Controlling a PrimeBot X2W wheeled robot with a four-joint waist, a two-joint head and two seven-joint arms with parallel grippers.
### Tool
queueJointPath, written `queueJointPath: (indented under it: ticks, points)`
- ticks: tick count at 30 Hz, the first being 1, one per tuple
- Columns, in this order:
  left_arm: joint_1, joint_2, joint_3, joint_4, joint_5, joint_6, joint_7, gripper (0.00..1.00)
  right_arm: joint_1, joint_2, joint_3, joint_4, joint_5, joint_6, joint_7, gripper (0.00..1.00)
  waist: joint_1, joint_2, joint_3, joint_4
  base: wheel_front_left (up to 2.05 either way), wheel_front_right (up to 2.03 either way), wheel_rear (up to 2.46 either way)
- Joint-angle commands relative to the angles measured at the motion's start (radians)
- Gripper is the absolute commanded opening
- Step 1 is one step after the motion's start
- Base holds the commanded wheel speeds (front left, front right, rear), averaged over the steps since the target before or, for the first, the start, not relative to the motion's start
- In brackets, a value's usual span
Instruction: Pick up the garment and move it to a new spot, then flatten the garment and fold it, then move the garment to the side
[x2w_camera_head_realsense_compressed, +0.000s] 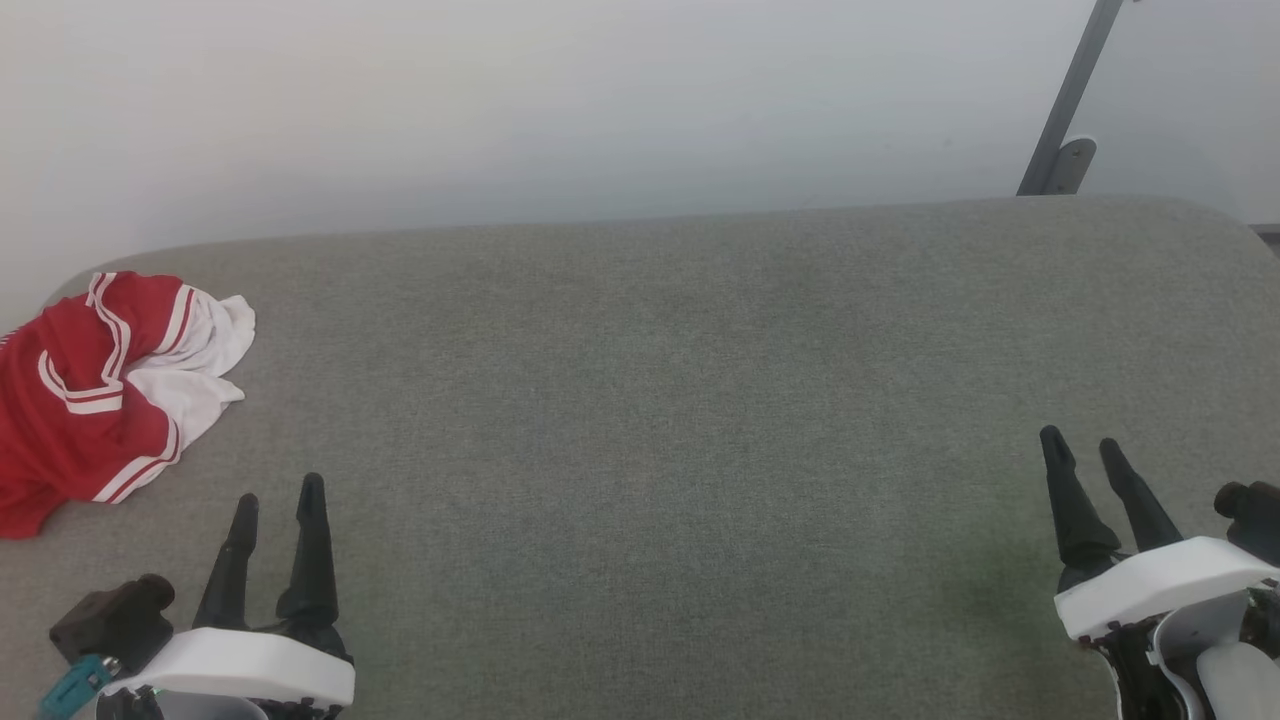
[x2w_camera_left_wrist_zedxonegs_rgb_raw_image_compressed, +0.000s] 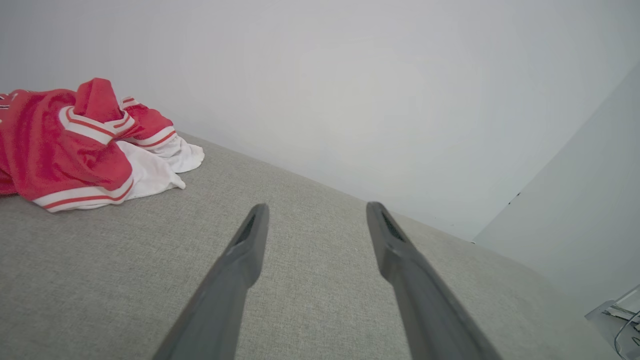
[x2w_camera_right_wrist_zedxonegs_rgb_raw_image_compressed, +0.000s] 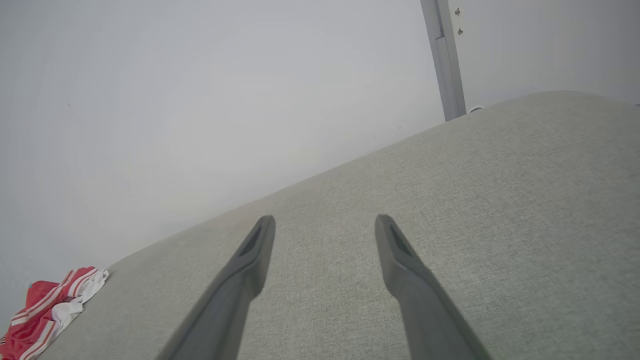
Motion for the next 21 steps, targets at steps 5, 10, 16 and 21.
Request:
queueJointPath:
  ticks: [5,10,16,21]
  points:
    - [0.006,0.001,0.009,-0.02,0.06,-0.007,-0.02,1.0,0.003,-0.008,-0.009,-0.014,-0.061,0.0,-0.022,1.0,0.0,-0.0001,0.001,-0.001,0.0,0.0,0.0]
    - [0.012,0.0,0.014,-0.027,0.104,-0.009,-0.031,1.0,0.007,-0.011,-0.008,-0.016,-0.101,0.0,-0.032,1.0,0.0,-0.0001,0.001,-0.001,0.0,0.0,0.0]
    - [0.018,-0.002,0.018,-0.037,0.152,-0.009,-0.044,1.0,0.008,-0.017,-0.003,-0.014,-0.146,0.0,-0.046,1.0,0.0,-0.0001,0.004,-0.001,0.0,0.0,0.0]
    - [0.02,0.0,0.02,-0.046,0.191,-0.01,-0.054,1.0,0.012,-0.021,0.002,-0.012,-0.182,0.0,-0.055,1.0,0.0,-0.0001,0.004,-0.001,0.0,0.0,0.0]
